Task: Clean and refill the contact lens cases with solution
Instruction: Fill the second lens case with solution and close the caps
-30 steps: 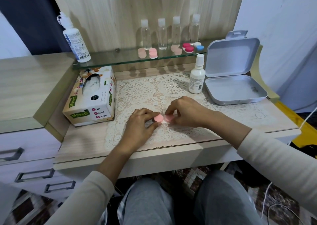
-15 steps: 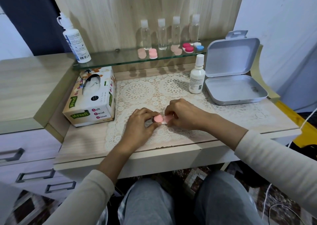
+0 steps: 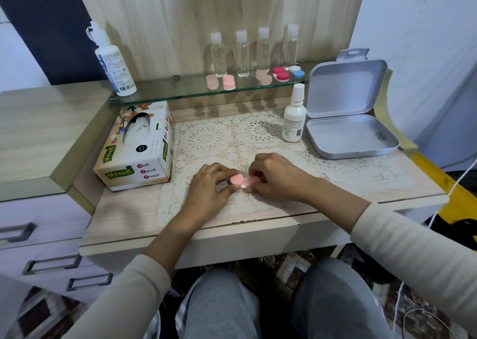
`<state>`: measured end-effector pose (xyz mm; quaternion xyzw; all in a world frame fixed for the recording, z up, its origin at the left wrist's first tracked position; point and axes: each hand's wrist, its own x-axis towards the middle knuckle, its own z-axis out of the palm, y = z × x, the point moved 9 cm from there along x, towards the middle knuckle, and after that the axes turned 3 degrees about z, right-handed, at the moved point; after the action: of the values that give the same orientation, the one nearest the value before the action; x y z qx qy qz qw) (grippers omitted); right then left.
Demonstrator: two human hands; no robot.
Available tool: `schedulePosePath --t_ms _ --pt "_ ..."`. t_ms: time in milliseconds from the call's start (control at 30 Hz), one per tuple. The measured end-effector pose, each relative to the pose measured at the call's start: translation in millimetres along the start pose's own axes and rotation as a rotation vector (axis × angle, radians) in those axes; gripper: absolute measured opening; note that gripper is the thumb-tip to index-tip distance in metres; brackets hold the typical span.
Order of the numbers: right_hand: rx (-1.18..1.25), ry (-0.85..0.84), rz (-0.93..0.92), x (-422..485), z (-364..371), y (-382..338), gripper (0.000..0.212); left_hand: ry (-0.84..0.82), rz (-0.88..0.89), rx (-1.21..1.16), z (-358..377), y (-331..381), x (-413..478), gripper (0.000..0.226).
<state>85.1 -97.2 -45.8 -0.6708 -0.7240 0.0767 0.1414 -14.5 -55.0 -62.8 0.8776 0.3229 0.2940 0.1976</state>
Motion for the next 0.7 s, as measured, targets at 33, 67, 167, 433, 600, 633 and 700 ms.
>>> schedulePosePath --t_ms 33,67,167,433,600,633,700 --pt "0.002 -0.005 0.000 0 -1 0 0.032 -0.003 -0.006 -0.004 0 -1 0 0.030" --pt "0.011 -0.006 -0.001 -1 -1 -1 0.030 -0.006 -0.012 -0.011 0 -1 0 0.030" --pt "0.050 0.012 0.002 -3 -5 0 0.025 -0.020 -0.010 -0.013 1 -1 0 0.032" --pt "0.058 0.052 -0.020 1 -16 5 0.017 -0.164 -0.004 -0.044 2 3 16 0.038" --pt "-0.003 0.152 0.021 22 -60 19 0.021 -0.094 -0.059 -0.002 -11 -7 47 0.044" --pt "-0.018 0.179 0.035 27 -71 22 0.022 -0.093 -0.069 0.045 -11 -11 53 0.044" --pt "-0.040 0.239 0.057 38 -93 26 0.020 -0.103 -0.076 0.105 -9 -18 61 0.043"
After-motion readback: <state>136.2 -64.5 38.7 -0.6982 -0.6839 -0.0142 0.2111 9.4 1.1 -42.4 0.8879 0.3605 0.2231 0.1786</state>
